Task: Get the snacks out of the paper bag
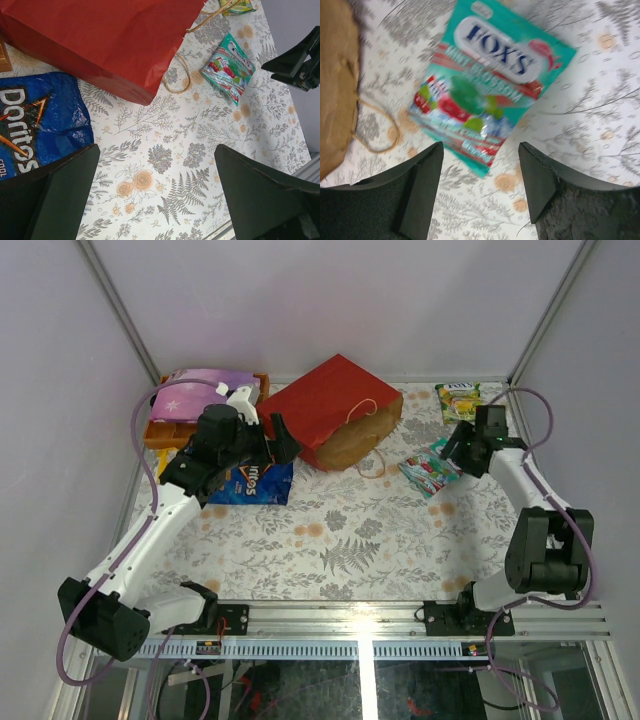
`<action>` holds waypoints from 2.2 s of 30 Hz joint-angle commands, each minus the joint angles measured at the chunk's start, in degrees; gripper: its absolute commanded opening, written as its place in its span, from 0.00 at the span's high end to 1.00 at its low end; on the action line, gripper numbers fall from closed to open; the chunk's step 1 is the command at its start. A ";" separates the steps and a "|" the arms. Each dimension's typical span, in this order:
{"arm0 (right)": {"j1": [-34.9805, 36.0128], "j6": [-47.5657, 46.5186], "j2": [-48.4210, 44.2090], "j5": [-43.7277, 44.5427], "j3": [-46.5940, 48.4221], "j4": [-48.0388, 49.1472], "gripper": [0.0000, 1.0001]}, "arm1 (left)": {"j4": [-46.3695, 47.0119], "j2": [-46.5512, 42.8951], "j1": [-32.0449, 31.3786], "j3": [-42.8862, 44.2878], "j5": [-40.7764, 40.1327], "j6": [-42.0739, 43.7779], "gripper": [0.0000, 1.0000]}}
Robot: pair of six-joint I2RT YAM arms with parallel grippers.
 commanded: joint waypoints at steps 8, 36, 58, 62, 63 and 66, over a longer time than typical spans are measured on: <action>11.89 11.72 -1.99 23.02 -9.44 2.54 0.25 | -2.71 -0.49 0.36 1.25 -0.45 1.95 0.00; 11.92 -24.82 28.10 13.00 18.09 -15.34 0.05 | -7.94 -0.44 0.34 1.11 -0.54 6.61 0.00; 13.10 1.75 8.95 18.91 12.03 -4.39 0.08 | -8.03 0.35 0.31 1.47 0.63 6.08 0.00; 14.07 5.97 13.34 19.98 12.25 -2.82 0.08 | -8.03 0.11 0.27 1.20 0.40 6.31 0.01; 14.34 6.63 14.80 20.10 12.70 -2.63 0.09 | -8.03 0.00 0.30 1.05 0.32 6.41 0.00; 15.20 7.23 19.14 19.66 14.29 -2.50 0.09 | -8.03 -0.29 0.31 0.60 0.23 6.51 0.00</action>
